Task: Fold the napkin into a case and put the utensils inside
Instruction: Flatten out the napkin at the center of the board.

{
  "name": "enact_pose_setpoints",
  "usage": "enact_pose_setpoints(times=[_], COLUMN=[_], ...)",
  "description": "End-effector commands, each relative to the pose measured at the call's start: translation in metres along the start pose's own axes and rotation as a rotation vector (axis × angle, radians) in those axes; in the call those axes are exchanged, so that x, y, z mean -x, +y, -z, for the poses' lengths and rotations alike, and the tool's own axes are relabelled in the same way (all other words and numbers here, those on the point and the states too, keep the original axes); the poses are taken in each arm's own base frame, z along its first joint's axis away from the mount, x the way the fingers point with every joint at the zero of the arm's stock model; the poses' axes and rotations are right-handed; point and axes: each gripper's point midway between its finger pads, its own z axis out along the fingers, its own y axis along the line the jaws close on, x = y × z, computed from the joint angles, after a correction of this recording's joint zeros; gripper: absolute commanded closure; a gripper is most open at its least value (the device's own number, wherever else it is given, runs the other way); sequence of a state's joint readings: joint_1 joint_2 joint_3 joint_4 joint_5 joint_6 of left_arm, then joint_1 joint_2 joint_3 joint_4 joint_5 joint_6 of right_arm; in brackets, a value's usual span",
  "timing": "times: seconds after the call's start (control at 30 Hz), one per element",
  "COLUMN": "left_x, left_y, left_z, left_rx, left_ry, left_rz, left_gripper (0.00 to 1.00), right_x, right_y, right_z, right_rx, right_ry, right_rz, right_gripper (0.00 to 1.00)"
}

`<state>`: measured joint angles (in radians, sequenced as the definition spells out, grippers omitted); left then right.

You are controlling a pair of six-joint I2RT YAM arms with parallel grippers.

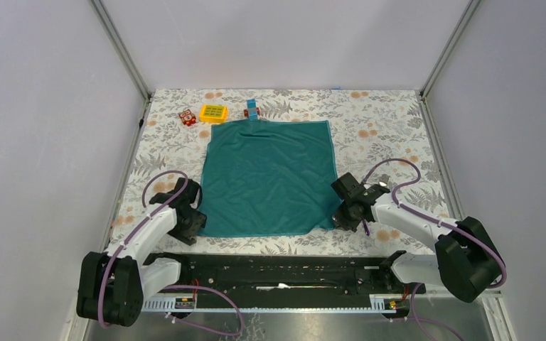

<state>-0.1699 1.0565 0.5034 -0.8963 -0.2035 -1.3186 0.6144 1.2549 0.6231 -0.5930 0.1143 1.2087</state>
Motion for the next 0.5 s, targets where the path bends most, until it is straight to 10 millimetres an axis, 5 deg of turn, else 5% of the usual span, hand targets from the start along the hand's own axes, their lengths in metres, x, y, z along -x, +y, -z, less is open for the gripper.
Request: enact_pose_setpoints(times=[0.0, 0.13, 0.47], left_x=[0.007, 0.002, 0.016], left_y=[-0.001, 0.002, -0.006], left_z=[-0.005, -0.013, -0.018], left_rx=[0.034, 0.064, 0.013], left_ry=[-0.029, -0.011, -0.051], left_rz=[0.042, 0.032, 0.020], left_gripper=[0.42, 0.43, 0.81], right_x=[0.004, 0.004, 0.006], right_y=[-0.006, -0.008, -0.008], right_z=[0.003, 0.002, 0.004], right_rx=[-0.015, -0.019, -0.008], right_ry=[-0.028, -0.033, -0.044], right_rz=[0.008, -0.004, 0.010], right_gripper=[1.00, 1.00, 1.00])
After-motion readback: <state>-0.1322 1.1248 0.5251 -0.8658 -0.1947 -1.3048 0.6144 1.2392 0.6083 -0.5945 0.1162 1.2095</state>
